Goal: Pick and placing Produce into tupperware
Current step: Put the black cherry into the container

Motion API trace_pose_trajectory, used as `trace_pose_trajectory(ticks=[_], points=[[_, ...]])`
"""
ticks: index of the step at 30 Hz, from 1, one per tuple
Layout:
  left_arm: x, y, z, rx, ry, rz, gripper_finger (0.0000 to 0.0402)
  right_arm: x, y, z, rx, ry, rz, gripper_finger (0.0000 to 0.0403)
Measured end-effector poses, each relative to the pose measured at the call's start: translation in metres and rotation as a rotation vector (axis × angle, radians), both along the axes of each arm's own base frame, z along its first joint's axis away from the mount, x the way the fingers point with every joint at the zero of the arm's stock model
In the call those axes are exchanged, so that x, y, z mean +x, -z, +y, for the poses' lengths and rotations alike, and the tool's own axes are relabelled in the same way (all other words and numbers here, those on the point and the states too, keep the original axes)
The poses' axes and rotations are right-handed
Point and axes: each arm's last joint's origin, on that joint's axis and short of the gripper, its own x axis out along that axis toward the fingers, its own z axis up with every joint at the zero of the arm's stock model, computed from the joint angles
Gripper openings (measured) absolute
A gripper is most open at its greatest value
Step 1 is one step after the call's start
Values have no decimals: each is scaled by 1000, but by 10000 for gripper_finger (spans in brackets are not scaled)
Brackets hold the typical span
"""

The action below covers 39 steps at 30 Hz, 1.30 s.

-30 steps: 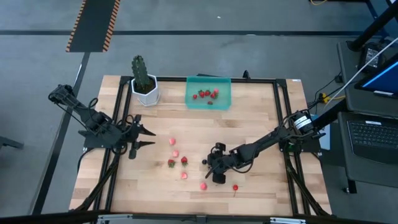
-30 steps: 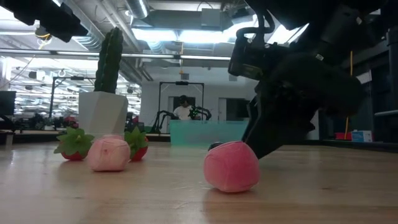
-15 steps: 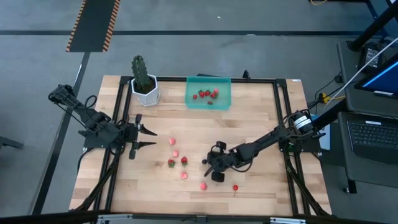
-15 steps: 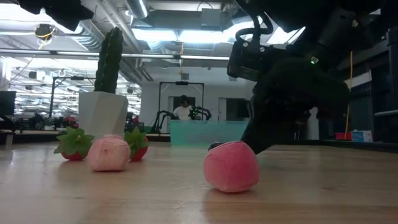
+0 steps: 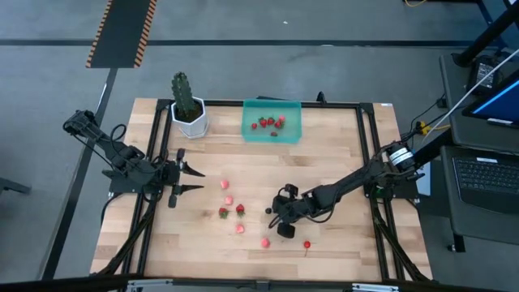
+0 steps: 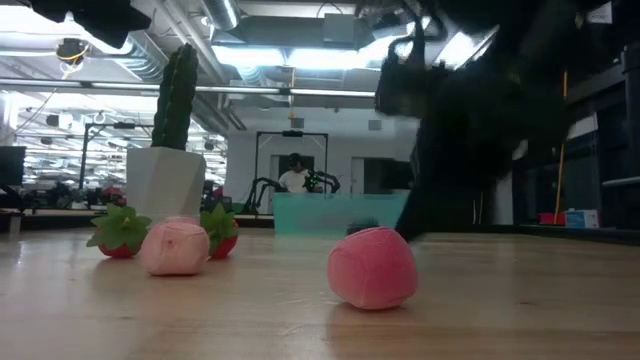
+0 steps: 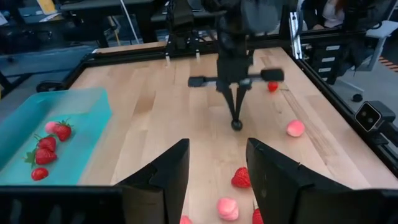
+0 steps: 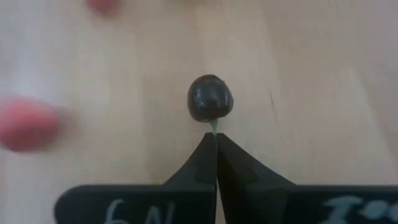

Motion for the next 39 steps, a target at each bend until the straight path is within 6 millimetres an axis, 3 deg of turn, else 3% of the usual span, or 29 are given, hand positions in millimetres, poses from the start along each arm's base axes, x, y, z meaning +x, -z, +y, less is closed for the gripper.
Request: trace_pose_trajectory(ticks=[10, 16, 22, 29, 39], points=[[0, 0, 0, -28, -8, 0, 152, -5, -47, -11, -66, 36, -137, 1], [0, 0, 0, -76, -24, -1, 152, -7, -74, -33, -96, 49, -193, 0], [-1, -1, 1, -76, -41, -12, 152, -4, -92, -84, -128, 126, -218, 0], [-1, -1, 1, -66, -50, -12, 152, -2, -97, -161, -166, 208, -154, 0], [-1, 0, 2, -58, -49, -6, 152, -16, -111, -250, -220, 368, -27, 0]])
